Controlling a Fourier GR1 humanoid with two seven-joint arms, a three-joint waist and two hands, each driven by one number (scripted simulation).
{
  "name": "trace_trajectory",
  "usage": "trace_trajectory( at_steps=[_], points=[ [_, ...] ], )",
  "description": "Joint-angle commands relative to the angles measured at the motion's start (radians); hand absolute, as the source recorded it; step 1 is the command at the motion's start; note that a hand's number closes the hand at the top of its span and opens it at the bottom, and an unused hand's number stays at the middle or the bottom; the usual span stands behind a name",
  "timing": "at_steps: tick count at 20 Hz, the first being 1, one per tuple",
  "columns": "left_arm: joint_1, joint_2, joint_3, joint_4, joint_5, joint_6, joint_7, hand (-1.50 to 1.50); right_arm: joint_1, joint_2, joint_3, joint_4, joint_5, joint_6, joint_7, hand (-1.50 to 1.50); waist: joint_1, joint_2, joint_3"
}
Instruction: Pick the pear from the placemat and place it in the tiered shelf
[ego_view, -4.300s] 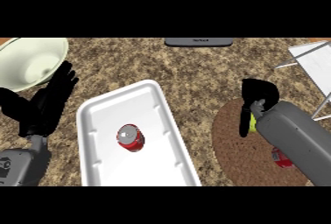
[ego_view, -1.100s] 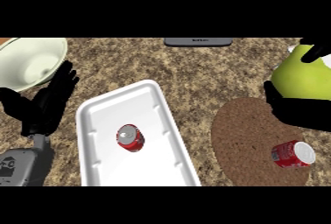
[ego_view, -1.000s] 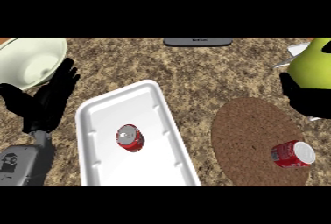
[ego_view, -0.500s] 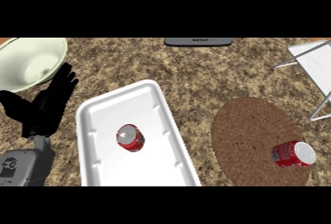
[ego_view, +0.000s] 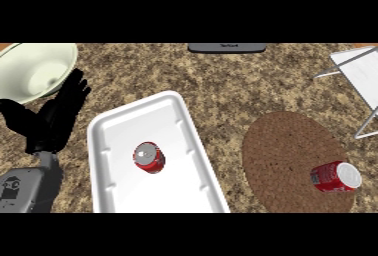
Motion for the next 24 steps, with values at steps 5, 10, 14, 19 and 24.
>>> trace_trajectory(
  at_steps=[5, 10, 14, 19, 24],
  points=[
    [0.038, -0.035, -0.030, -0.080, -0.035, 0.017, 0.040, 0.00, 0.025, -0.095, -0.094, 0.218, -0.038, -0.016, -0.193, 1.50, 0.007, 0.000, 0.000],
    [0.013, 0.016, 0.044, 0.013, 0.002, -0.064, -0.019, 0.00, 0.009, -0.136, -0.094, 0.362, -0.046, -0.039, -0.289, 1.50, 0.007, 0.001, 0.000],
    [-0.001, 0.012, 0.043, -0.002, -0.012, -0.054, 0.012, 0.00, 0.090, -0.127, -0.125, 0.421, -0.051, -0.063, -0.415, 1.50, 0.004, 0.001, 0.000],
    [-0.023, -0.035, 0.009, 0.032, -0.038, -0.031, -0.009, 0.00, 0.000, -0.136, -0.109, 0.601, 0.054, -0.245, -0.395, -1.50, 0.014, 0.005, 0.000],
    [0.006, -0.063, -0.009, 0.007, -0.058, -0.010, -0.012, 0.00, -0.086, -0.157, -0.136, 0.761, 0.024, -0.360, -0.576, -1.50, 0.018, 0.005, 0.001]
  ],
)
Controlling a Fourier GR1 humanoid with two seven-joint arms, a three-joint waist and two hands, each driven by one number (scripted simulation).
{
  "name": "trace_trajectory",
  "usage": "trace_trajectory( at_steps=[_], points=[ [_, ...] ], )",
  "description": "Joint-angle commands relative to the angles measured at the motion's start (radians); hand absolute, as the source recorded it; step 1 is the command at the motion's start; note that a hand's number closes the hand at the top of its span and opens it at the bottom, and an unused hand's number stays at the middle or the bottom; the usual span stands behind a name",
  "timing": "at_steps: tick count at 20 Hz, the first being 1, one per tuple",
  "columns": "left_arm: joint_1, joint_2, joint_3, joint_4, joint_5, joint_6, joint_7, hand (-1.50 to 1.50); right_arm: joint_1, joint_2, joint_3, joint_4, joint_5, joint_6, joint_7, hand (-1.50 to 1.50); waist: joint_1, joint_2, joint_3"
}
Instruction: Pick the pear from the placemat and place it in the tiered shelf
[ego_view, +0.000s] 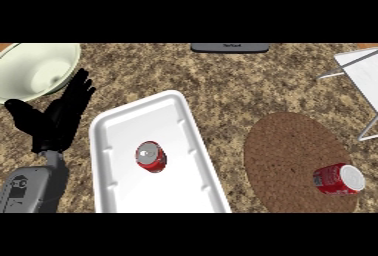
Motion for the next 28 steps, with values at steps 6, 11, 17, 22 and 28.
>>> trace_trajectory(
  at_steps=[6, 11, 17, 22, 28],
  points=[
    [-0.029, -0.012, 0.004, 0.036, -0.025, 0.012, -0.017, 0.00, -0.072, -0.132, -0.116, 0.274, -0.121, -0.033, -0.256, -1.50, -0.007, 0.000, 0.000],
    [0.032, 0.003, 0.023, 0.018, 0.001, -0.023, -0.024, 0.00, -0.050, -0.217, -0.114, 0.333, -0.216, 0.249, -0.160, -1.50, -0.014, -0.005, -0.001],
    [0.010, -0.008, 0.017, -0.029, 0.000, -0.003, 0.029, 0.00, 0.075, -0.392, -0.242, 0.472, -0.294, 0.396, -0.229, -1.50, -0.022, -0.003, 0.000],
    [0.050, 0.026, 0.049, -0.056, 0.019, -0.033, 0.016, 0.00, 0.199, -0.465, -0.349, 0.616, -0.360, 0.548, -0.383, -1.50, -0.026, -0.005, 0.001],
    [-0.012, 0.025, 0.059, 0.009, 0.017, -0.031, 0.018, 0.00, 0.344, -0.544, -0.389, 0.671, -0.375, 0.719, -0.581, -1.50, -0.035, -0.004, 0.002]
  ],
)
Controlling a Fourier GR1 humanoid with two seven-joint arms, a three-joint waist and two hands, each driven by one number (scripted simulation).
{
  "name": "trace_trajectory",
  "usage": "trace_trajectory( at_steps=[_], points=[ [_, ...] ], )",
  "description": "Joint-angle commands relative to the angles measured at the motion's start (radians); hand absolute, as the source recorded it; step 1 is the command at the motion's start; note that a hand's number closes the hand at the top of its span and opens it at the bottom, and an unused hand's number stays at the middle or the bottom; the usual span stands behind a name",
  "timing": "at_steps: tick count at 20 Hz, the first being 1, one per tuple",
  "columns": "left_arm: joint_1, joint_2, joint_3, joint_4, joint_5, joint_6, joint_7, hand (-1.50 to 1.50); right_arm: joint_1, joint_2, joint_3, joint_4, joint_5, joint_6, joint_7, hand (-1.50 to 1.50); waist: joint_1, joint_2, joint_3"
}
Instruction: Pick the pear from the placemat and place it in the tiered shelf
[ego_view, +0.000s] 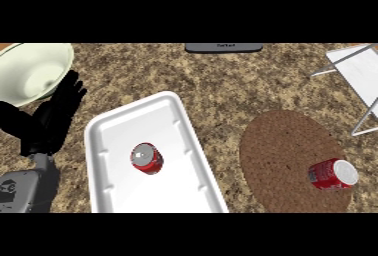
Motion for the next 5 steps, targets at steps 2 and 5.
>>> trace_trajectory(
  at_steps=[2, 5],
  points=[
    [0.020, -0.003, 0.000, -0.012, -0.002, -0.009, -0.019, 0.00, 0.145, -0.022, -0.030, 0.042, 0.004, 0.081, -0.221, -1.50, 0.005, 0.000, 0.000],
    [0.018, -0.002, -0.002, 0.007, -0.009, -0.016, -0.021, 0.00, 0.203, -0.042, -0.025, 0.014, 0.007, 0.103, -0.250, -1.50, 0.005, 0.000, -0.001]
  ],
)
